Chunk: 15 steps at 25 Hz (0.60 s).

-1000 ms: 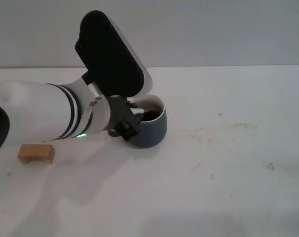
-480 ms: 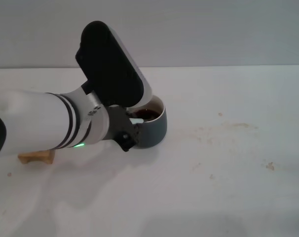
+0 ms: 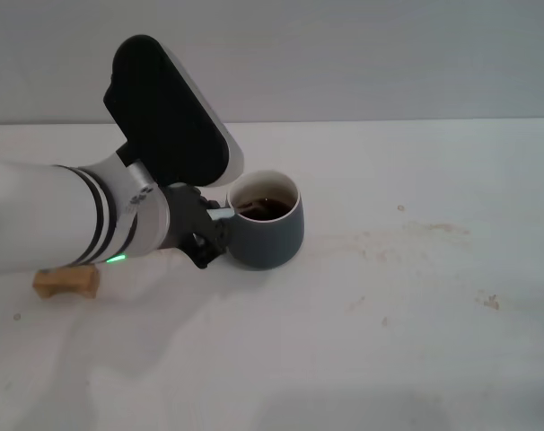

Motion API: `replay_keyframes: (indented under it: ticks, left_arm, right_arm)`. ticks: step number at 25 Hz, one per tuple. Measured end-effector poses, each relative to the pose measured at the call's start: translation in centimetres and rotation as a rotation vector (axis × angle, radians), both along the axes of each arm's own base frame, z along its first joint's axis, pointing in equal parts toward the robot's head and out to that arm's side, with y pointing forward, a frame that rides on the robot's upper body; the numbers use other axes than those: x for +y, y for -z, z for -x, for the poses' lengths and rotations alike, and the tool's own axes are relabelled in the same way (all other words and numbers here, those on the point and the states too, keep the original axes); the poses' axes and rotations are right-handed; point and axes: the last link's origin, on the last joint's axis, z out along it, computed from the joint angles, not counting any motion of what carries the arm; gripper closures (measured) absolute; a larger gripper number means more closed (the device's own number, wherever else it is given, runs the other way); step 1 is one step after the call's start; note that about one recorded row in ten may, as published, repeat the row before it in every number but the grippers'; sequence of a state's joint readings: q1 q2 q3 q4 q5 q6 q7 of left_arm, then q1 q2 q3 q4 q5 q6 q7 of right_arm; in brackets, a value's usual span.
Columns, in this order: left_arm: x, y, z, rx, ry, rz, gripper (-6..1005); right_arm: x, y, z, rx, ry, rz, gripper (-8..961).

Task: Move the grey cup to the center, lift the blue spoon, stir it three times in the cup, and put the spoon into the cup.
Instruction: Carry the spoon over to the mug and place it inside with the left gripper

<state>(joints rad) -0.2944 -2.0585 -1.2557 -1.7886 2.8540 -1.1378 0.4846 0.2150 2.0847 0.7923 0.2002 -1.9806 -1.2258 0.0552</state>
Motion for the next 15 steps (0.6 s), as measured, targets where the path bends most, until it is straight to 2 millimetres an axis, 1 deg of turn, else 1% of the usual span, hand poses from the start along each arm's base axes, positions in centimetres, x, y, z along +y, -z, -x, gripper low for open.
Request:
replay_keyframes:
  ticks: [7,15]
  left_arm:
    - [1.0,-0.6,-0.1,-0.001,0.023,-0.028,825]
    - [1.4,-0.1,-0.9,-0.002,0.053,-0.019,825]
  right_arm:
    - [0.1,0.2,0.1,0.007,-0.003,0.003,955]
    - [0.1,0.2,0.2,0.008,-0.003,0.004,954]
